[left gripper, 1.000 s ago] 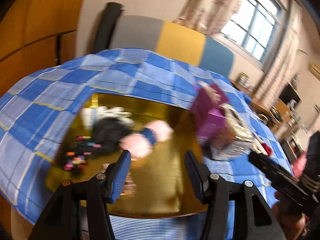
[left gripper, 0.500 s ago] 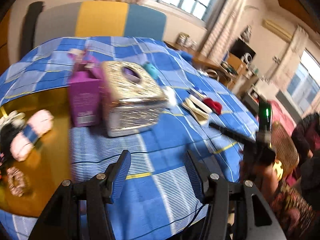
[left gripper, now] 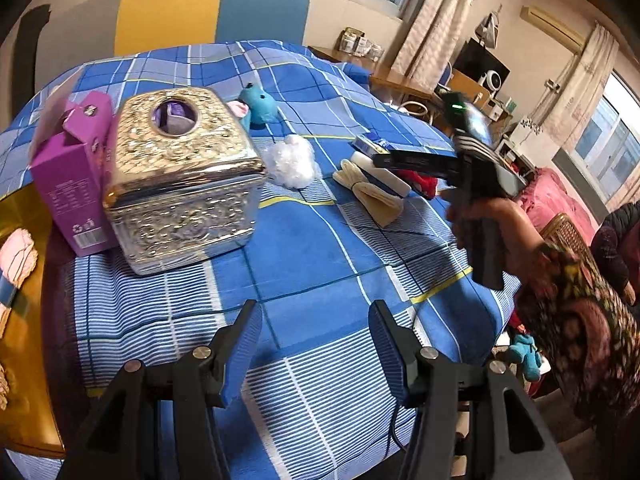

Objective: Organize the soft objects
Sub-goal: 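Move both tools away from the tray back over the items on the bed, then close the right gripper on the white foam block while the left grasps the beige rope bundle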

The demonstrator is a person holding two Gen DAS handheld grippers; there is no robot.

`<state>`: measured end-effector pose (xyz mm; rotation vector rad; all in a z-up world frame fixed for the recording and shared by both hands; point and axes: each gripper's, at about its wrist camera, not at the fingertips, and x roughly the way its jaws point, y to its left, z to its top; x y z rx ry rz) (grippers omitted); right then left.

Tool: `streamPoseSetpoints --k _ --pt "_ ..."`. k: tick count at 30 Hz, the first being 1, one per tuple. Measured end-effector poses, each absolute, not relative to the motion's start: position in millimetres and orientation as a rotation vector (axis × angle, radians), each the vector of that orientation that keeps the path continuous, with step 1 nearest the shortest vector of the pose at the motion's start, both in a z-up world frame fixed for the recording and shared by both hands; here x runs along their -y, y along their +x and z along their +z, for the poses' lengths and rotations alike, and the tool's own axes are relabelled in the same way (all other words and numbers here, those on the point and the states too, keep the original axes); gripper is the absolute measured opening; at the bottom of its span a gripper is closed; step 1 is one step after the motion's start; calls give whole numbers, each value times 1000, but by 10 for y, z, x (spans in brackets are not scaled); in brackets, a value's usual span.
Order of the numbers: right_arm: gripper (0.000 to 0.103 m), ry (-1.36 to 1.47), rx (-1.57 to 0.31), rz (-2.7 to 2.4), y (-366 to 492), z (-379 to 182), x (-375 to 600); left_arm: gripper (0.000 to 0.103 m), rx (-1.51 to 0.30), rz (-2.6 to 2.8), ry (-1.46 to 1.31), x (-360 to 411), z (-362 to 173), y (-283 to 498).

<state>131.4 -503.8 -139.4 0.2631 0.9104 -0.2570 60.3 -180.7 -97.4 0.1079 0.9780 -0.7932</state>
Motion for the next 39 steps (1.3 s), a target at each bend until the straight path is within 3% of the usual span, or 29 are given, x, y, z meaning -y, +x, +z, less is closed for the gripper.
streamPoseSetpoints --k 4,5,7,10,24,39 --pt "84 300 -975 -233 1454 -1604 5136 56 -969 -791 119 1864 -958 602" --pt "83 318 -973 -229 1455 -1638 5150 56 -966 -792 123 1889 -966 608" --pt "70 373 -953 -225 1406 -1665 5187 56 -976 -788 130 1962 -992 650" --pt "64 406 -921 -218 1290 -1635 5197 56 -984 -800 119 2099 -1002 706" --pt "63 396 -745 -402 191 -1566 5092 56 -1069 -777 139 3470 -1283 1204" --pt "63 371 -675 -405 116 -1666 5040 54 -1138 -694 105 4108 -1724 1742"
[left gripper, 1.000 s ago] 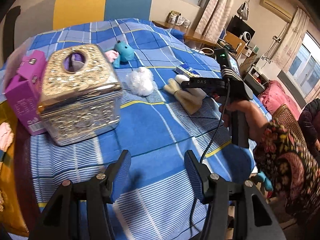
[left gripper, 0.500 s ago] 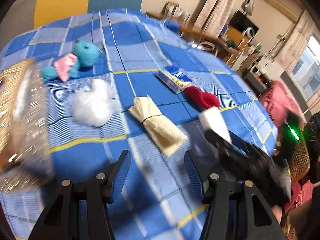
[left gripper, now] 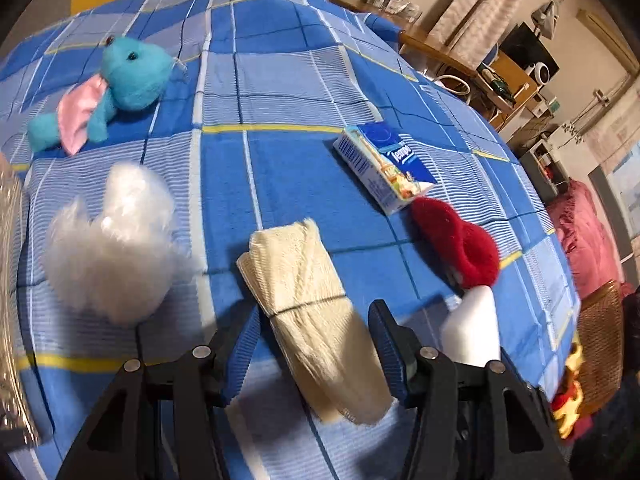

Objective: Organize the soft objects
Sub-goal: 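Close the right gripper on the white foam block while the left grasps the beige rope bundle, then carry the beige rope bundle into the gold tray and open the left gripper while the right holds the block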

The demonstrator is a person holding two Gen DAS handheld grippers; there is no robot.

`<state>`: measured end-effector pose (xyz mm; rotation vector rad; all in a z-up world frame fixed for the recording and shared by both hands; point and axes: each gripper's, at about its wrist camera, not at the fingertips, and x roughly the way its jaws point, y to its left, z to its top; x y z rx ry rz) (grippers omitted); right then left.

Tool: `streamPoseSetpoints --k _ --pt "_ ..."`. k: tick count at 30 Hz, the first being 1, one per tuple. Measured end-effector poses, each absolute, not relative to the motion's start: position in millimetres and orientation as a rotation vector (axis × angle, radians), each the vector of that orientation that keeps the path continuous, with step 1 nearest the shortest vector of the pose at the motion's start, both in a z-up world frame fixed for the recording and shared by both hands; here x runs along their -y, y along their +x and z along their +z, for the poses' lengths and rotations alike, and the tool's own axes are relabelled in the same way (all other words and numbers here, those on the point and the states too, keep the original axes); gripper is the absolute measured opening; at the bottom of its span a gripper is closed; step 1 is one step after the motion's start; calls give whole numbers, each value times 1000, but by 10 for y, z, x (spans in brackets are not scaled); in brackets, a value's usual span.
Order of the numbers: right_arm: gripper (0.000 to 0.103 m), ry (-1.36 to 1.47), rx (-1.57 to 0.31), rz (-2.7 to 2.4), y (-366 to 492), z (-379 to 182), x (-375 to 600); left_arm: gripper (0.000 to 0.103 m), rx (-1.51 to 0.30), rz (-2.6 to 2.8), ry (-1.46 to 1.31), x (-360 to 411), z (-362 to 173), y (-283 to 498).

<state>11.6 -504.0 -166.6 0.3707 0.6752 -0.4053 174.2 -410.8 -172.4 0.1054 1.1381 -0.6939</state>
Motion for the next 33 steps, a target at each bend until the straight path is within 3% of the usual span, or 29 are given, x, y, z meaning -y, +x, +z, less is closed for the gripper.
streamPoseSetpoints --k 2,4,9,21,33 --pt "63 373 -673 -405 115 -1670 5042 52 -1094 -698 169 4163 -1737 1700" --pt "63 370 -677 -406 122 -1675 5039 36 -1053 -744 204 4187 -1739 1630" --pt "63 365 -675 -410 118 -1680 5036 26 -1039 -790 180 4073 -1724 1591" --pt "63 348 -687 -421 143 -1707 5025 20 -980 -852 80 3412 -1357 1345" --pt "62 337 -664 -437 102 -1625 5003 20 -877 -834 -40 1861 -843 915"
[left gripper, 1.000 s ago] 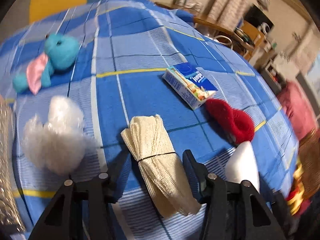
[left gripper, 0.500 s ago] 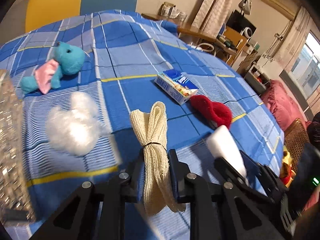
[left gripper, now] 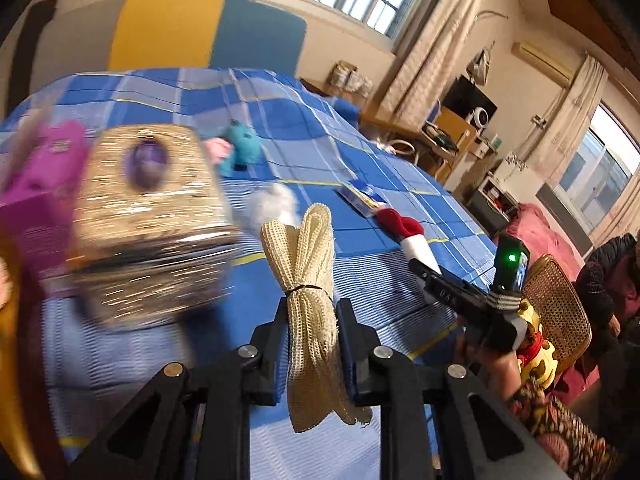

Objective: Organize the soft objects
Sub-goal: 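Carry the beige rope bundle into the gold tray and open the left gripper while the right holds the block, then carry the white foam block into the gold tray and open the right gripper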

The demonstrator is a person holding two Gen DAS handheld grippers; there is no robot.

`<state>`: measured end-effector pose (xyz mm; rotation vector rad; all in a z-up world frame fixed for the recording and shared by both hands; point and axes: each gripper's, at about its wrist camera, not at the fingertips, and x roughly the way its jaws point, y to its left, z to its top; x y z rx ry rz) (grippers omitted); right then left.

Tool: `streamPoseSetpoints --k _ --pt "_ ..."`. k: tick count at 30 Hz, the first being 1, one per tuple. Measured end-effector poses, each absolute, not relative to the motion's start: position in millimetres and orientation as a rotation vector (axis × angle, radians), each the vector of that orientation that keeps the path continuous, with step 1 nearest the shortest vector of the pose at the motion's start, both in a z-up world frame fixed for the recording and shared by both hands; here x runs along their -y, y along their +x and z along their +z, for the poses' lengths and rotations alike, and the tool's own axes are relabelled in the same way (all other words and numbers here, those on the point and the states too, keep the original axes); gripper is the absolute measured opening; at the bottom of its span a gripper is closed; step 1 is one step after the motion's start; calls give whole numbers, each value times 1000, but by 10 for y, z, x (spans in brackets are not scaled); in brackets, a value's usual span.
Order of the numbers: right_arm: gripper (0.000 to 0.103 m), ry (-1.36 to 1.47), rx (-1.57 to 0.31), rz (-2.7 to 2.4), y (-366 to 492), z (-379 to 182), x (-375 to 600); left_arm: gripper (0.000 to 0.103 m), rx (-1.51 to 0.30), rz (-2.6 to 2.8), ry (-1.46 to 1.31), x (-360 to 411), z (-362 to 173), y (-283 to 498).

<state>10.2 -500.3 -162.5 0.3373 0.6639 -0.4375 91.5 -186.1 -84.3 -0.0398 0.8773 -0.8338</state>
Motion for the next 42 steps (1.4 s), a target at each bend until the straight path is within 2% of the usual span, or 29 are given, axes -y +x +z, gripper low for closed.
streamPoseSetpoints --k 9,19,27,40,42 --pt "62 335 -658 -496 -7 -1440 4915 21 -827 -708 -119 757 -649 1120" --pt "62 397 -575 -434 -203 -1081 4501 21 -901 -534 -203 -92 -849 1761" --pt "62 484 -516 -361 -338 -883 4046 21 -1084 -527 -128 27 -1335 2457" --pt "62 472 -518 -222 -333 -686 3373 24 -1109 -503 -42 154 -1607 3049" --pt "62 472 -522 -186 -304 -675 3253 28 -1121 -529 -63 118 -1560 3013"
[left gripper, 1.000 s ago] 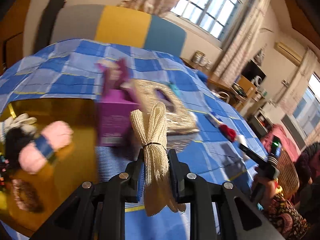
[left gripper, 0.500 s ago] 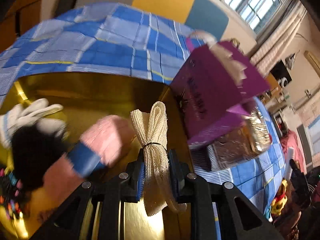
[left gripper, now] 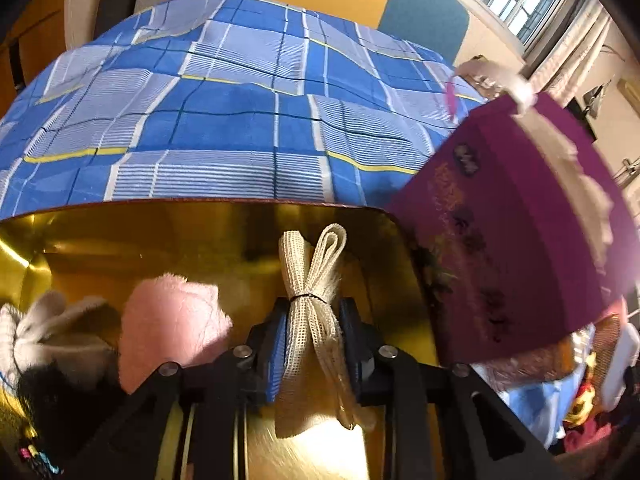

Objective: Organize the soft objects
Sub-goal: 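Carry the white foam block into the gold tray and open the right gripper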

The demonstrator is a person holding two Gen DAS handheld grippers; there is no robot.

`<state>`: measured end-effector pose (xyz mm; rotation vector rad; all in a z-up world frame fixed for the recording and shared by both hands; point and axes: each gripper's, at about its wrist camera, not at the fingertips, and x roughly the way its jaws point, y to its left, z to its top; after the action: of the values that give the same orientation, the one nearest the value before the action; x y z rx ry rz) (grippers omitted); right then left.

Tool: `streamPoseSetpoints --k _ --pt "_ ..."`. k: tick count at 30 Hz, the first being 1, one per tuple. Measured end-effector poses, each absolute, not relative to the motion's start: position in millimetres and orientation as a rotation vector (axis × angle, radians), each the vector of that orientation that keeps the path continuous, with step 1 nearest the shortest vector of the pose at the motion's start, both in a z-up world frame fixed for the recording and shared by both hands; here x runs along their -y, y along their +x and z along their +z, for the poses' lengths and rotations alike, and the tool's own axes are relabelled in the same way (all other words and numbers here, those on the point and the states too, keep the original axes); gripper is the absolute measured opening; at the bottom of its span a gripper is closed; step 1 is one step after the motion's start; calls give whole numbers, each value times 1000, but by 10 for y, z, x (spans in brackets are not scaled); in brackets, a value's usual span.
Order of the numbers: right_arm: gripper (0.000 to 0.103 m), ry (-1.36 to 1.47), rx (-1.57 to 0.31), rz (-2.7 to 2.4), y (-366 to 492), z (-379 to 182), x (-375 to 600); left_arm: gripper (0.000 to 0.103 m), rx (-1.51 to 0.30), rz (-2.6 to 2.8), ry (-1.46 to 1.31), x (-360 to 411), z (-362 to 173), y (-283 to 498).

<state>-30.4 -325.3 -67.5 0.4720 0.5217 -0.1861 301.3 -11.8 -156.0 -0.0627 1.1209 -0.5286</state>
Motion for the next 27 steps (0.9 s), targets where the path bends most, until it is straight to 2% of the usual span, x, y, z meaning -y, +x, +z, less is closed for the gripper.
streamPoseSetpoints --k 8,14,27 --pt "62 431 -563 -16 -49 -654 2614 31 -1017 -536 -202 -329 -1188 2671" --pt "62 431 -610 134 234 -646 2018 31 -897 -430 -147 -694 -928 2308" --pt "63 340 -809 319 931 -891 665 31 -850 -231 -191 -1430 -988 1652"
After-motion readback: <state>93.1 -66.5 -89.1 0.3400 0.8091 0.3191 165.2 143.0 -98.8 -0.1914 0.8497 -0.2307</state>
